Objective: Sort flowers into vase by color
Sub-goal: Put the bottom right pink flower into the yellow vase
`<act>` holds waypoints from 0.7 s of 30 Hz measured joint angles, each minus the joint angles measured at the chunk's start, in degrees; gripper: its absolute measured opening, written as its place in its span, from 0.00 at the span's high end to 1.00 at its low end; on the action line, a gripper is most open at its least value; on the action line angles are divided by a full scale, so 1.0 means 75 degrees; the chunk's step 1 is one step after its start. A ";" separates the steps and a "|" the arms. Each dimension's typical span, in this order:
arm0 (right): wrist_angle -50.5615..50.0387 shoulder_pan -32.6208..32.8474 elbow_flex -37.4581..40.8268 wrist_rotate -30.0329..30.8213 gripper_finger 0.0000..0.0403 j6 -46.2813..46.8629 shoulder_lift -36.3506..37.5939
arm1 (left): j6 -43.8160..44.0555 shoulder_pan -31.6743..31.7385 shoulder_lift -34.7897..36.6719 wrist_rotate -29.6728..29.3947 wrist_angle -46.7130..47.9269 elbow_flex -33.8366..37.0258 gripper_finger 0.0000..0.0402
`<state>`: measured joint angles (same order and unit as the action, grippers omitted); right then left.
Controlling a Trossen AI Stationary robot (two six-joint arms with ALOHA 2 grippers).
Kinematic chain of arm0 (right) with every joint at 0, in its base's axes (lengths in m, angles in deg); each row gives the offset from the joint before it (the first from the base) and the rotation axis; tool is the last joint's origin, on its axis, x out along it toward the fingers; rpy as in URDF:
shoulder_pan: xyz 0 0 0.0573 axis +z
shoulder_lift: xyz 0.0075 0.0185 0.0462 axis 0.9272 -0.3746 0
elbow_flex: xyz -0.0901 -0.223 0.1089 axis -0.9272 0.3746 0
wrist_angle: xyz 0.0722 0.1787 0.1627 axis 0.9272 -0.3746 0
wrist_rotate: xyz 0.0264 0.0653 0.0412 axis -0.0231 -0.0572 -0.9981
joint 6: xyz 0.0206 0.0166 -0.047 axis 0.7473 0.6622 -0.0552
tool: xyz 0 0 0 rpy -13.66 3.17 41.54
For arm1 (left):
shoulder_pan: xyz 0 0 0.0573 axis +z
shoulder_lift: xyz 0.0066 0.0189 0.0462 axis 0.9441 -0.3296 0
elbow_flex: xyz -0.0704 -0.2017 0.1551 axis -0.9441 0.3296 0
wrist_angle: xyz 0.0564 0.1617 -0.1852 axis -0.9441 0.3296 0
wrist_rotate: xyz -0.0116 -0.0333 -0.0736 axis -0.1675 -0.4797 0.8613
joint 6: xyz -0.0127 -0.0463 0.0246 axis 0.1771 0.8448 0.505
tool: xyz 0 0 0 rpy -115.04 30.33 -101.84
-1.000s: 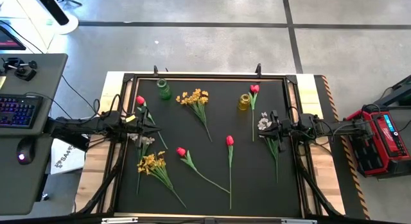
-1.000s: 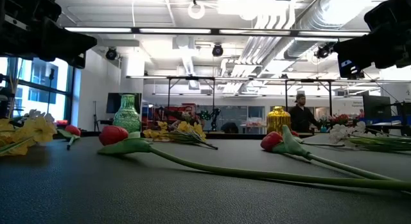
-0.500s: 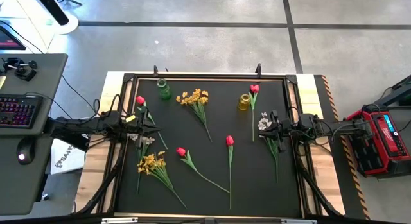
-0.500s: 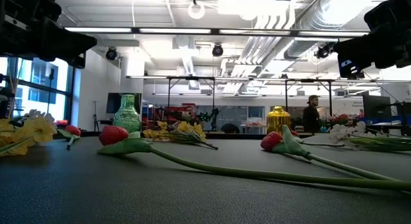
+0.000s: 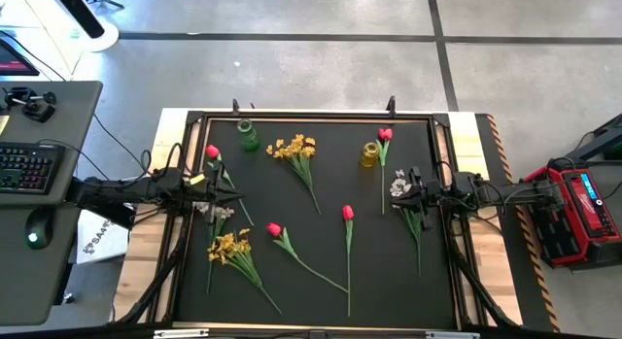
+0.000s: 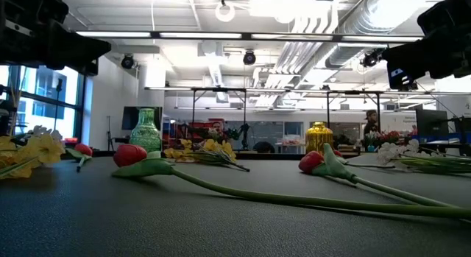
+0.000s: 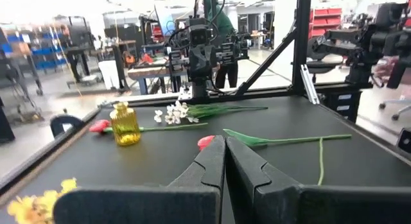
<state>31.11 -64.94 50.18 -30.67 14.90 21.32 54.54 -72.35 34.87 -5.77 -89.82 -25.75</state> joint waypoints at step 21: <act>0.1293 0.0471 0.0000 0.1310 1.00 0.4401 -0.0765 | 0.2565 0.0005 0.0001 -0.0044 0.0026 0.0001 1.00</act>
<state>40.80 -61.41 50.18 -20.84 47.91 15.58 73.78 -72.32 34.88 -6.09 -89.63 -25.74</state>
